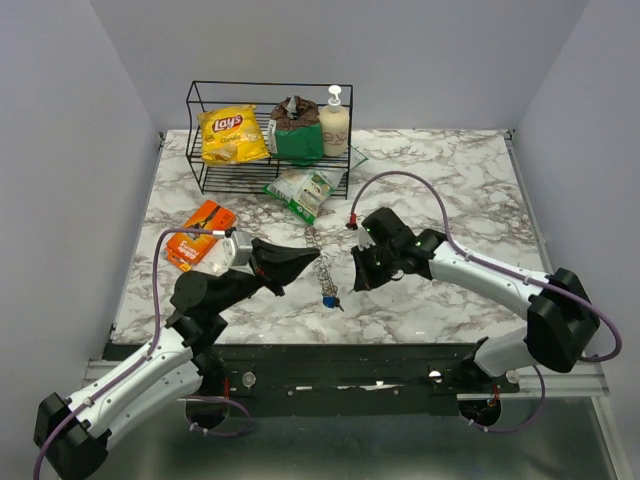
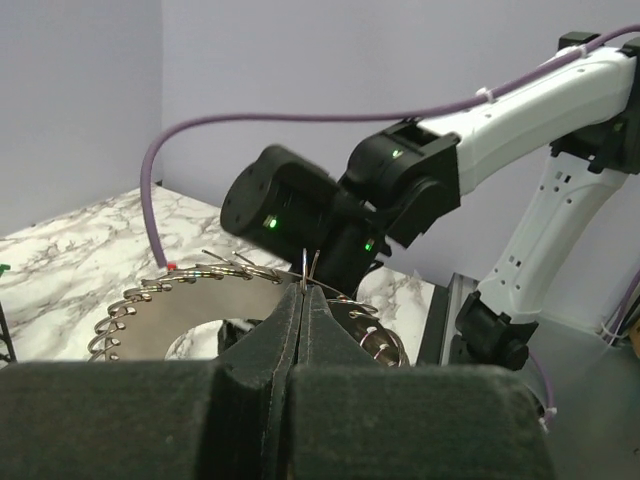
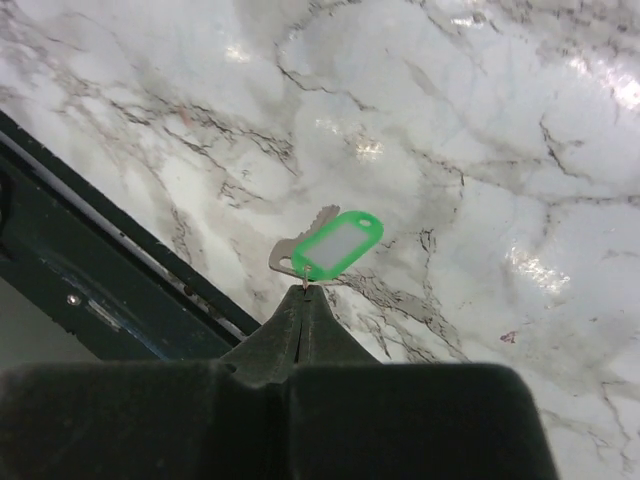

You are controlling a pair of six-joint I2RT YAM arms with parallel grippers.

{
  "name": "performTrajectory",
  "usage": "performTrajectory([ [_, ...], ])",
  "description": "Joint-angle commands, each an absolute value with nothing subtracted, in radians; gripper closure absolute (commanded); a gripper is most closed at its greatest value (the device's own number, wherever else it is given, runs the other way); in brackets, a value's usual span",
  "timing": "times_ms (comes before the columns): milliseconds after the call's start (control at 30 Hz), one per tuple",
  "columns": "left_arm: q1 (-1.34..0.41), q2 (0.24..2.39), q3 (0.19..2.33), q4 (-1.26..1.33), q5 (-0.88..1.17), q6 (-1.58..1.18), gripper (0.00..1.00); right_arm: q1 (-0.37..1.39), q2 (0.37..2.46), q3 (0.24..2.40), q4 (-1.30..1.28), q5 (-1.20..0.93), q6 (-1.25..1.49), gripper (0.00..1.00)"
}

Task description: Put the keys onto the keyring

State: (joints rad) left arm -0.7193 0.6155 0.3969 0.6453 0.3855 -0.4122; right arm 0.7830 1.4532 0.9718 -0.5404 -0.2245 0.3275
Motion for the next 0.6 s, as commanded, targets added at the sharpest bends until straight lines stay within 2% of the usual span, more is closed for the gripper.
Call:
performTrajectory([
  [0, -0.713, 0.592, 0.449, 0.606, 0.414, -0.339, 1.0, 0.776, 1.373, 1.02, -0.587, -0.229, 0.189, 0.99],
  [300, -0.715, 0.572, 0.52, 0.405, 0.44, -0.174, 1.0, 0.776, 1.163, 1.002, -0.562, -0.291, 0.042, 0.99],
  [567, -0.713, 0.548, 0.568, 0.27, 0.463, -0.074, 1.0, 0.776, 0.988, 0.942, -0.476, -0.577, -0.061, 0.99],
])
